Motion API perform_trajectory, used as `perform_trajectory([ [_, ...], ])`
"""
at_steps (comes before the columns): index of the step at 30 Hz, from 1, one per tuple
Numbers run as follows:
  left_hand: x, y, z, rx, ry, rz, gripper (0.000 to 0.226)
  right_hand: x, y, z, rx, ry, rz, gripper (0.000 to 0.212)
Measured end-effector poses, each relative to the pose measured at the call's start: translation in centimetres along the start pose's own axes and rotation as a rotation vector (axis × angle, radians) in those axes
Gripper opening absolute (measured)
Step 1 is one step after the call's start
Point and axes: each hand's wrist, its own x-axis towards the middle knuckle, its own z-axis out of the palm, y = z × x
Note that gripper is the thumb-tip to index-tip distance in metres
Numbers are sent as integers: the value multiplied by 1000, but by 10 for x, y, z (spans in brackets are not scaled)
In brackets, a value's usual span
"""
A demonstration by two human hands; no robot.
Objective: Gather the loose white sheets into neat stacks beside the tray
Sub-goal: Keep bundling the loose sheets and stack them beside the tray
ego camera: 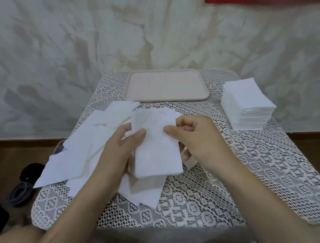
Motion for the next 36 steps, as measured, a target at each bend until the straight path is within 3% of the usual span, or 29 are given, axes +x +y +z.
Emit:
perform_trajectory([
  [5, 1, 0, 0, -24, 28, -3, 48, -4, 5, -1, -159, 84, -5, 17],
  [11, 6, 7, 5, -94, 40, -29, 22, -6, 12, -2, -286, -20, 66, 58],
  [15, 14, 7, 6, -46, 24, -99, 25, -12, 10, 0, -223, -113, 66, 41],
  [19, 14, 4, 13, 38, 109, -98, 9, -14, 17, 4, -367, -105, 3, 53],
  [24, -9, 2, 28, 148, 87, 17, 21, -22, 16, 11, -447, -129, 4, 47],
  [28, -7, 10, 25, 95, 48, 24, 55, -13, 18, 9, -329, -81, -1, 45],
  [32, -7, 13, 17, -14, -88, -63, 45, -9, 19, 10, -196, -57, -11, 46],
  [36, -6, 16, 14, -63, -12, -65, 39, -6, 20, 7, -178, -86, -18, 40],
])
